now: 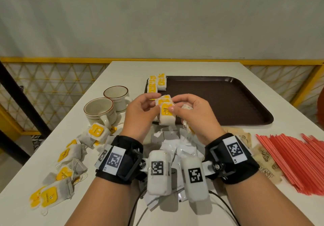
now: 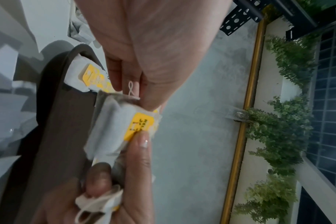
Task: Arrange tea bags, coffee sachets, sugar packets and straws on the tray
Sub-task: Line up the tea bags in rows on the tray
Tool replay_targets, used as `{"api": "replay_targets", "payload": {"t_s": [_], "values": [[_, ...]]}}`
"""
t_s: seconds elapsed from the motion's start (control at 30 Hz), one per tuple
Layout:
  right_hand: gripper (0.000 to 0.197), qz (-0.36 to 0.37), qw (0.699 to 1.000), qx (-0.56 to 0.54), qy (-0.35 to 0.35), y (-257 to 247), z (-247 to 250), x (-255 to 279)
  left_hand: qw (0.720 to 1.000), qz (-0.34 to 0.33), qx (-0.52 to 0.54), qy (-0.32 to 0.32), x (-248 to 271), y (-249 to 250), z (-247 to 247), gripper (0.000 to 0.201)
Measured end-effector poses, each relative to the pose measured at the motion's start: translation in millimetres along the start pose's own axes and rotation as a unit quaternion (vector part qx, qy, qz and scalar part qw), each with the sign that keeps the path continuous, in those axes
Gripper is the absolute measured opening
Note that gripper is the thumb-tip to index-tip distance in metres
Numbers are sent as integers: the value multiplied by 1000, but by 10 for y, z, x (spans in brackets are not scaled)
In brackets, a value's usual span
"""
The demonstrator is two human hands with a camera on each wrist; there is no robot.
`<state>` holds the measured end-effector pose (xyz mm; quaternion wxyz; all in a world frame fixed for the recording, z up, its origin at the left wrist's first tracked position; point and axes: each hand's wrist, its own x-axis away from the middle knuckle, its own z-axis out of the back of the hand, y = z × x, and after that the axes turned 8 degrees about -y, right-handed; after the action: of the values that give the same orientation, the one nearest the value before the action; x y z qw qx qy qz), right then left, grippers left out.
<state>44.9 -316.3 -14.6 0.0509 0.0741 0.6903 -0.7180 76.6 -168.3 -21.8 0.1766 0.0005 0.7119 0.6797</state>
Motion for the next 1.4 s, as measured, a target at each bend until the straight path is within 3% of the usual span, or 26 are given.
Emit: {"api": "replay_targets", "payload": {"t_s": [0.1, 0.23, 0.43, 0.6, 0.73, 0.83, 0.97, 1.07, 1.13, 1.23, 1.3, 1.4], "values": [[25, -2, 1000, -19, 23, 20, -24, 1, 1000, -1, 4, -13, 17, 14, -15, 21], [12, -17, 999, -25, 23, -7, -21, 14, 999, 10, 24, -21, 17, 24, -15, 15], [3, -75, 990, -119, 30, -55, 0, 15, 995, -30, -25, -97, 65, 38, -90, 26], [20, -152, 933, -315, 82, -58, 78, -50, 988, 1, -127, -92, 71, 3, -106, 39], [29, -189, 884, -405, 137, -29, 107, -85, 983, -20, -160, -92, 115, 19, -218, 23], [29, -198, 859, -451, 139, -6, 84, -103, 982, -17, -159, -100, 147, 46, -265, 7], [25, -197, 862, -446, 140, -24, 17, -74, 968, -29, -224, -109, 135, 11, -289, 16], [21, -166, 848, -487, 126, -27, -26, -81, 969, -44, -226, -93, 117, -10, -291, 7], [17, -153, 851, -488, 120, -11, -9, -105, 980, -32, -183, -66, 97, -1, -249, 3], [6, -140, 855, -484, 123, -15, 64, -111, 997, -8, -77, 0, 49, 47, -131, 15], [12, -127, 856, -487, 122, -54, 88, -86, 999, -5, -31, 32, 26, 84, -38, 22], [18, -111, 871, -469, 94, -97, 72, -62, 999, -3, -22, 25, 11, 108, 54, 21]]}}
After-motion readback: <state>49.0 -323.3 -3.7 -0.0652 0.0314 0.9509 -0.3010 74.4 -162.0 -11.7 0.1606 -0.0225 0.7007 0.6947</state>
